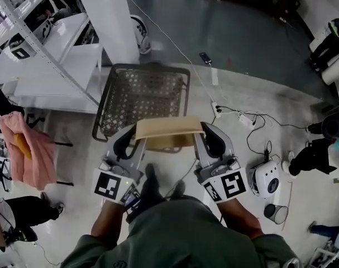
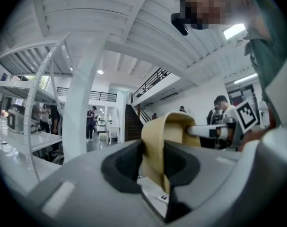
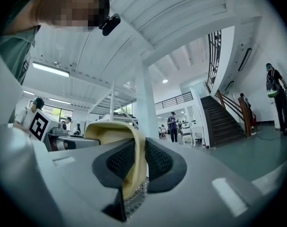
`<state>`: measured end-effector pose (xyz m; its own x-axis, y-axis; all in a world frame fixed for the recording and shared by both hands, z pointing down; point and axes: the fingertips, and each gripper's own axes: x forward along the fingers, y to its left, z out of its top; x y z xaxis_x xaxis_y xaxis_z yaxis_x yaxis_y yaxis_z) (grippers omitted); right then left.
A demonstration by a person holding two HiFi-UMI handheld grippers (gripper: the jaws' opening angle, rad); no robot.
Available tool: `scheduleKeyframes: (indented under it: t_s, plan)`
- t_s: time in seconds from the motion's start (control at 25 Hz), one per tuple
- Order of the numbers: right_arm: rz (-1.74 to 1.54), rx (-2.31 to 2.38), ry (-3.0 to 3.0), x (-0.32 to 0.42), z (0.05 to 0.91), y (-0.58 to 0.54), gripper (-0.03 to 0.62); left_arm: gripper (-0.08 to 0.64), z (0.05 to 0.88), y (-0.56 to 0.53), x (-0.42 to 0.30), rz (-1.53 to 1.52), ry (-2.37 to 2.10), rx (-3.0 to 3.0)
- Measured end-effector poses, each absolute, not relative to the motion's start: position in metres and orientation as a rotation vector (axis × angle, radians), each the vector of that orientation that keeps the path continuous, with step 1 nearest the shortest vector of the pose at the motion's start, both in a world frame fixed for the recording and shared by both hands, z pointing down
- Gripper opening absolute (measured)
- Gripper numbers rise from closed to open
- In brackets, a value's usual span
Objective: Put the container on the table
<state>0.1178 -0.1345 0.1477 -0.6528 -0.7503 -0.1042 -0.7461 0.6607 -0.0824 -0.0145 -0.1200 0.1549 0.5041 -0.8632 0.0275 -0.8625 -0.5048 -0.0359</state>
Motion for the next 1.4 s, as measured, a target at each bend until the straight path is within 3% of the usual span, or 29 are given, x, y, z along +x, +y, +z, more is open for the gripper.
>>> scheduleKeyframes:
  t_s: [0.56,1.4]
  plan:
    - [-0.072,-1.401,2.725,0.078,0.187,-0.188,0.057,0.087,0.196,-0.185,-0.054,-0.069,1.464,-2.846]
    - [-0.278,-1.533,2.757,0.070,0.314,-0.277,0.057,0.087,0.325,-0.276,-0.062,-0.189,1.501,-3.017]
